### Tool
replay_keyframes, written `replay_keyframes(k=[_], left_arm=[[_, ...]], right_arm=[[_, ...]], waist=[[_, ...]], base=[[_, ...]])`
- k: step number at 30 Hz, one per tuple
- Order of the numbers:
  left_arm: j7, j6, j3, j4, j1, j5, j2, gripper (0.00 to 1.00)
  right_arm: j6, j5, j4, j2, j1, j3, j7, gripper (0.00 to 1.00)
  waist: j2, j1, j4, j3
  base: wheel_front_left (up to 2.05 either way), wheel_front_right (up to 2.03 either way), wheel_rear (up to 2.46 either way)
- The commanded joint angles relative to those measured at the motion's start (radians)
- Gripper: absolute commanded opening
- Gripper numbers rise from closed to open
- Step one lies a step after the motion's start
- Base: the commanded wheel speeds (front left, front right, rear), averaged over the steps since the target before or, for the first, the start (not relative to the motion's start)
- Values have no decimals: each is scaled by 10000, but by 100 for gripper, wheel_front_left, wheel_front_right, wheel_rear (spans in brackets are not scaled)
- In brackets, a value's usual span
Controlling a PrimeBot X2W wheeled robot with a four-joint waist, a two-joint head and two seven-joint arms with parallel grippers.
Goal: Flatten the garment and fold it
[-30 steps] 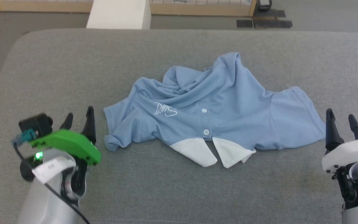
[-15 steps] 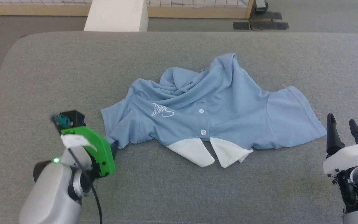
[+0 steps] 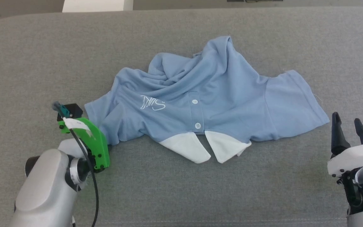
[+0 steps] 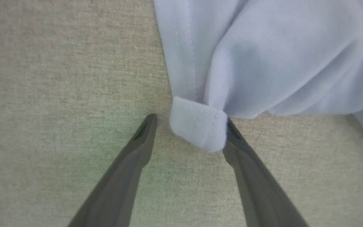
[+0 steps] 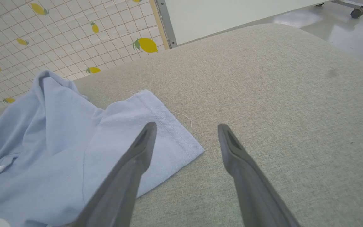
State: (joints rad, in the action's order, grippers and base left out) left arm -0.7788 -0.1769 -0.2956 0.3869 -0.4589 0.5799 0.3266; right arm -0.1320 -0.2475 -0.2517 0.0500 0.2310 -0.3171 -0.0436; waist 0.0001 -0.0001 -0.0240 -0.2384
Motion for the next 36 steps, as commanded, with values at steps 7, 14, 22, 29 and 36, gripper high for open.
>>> replay_keyframes(k=[7,14,22,29,36], left_arm=[[422,255,113,339,59,288,-202,0],[1086,342,538,-322,425,720,-322,0],[1829,226,892,-1826,956,897,-398,0],[2094,188,854,-2757,1108,898,-524,0],[2301,117,909,-3135,1348,939,-565,0]], right_arm=[[13,4,-135,3,304,30,122,100],[13,715,-207,3,589,191,-1009,100],[13,2660,-371,723,2196,330,-5740,100],[13,3420,-705,1414,2804,443,-8267,100],[13,3002,-609,1594,2385,1146,-9381,100]], waist=[[-1,1,88,-82],[-1,1,215,65],[-1,1,534,-463],[-1,1,999,-996],[-1,1,1089,-1265]], base=[[0,0,0],[0,0,0],[0,0,0],[0,0,0],[0,0,0]])
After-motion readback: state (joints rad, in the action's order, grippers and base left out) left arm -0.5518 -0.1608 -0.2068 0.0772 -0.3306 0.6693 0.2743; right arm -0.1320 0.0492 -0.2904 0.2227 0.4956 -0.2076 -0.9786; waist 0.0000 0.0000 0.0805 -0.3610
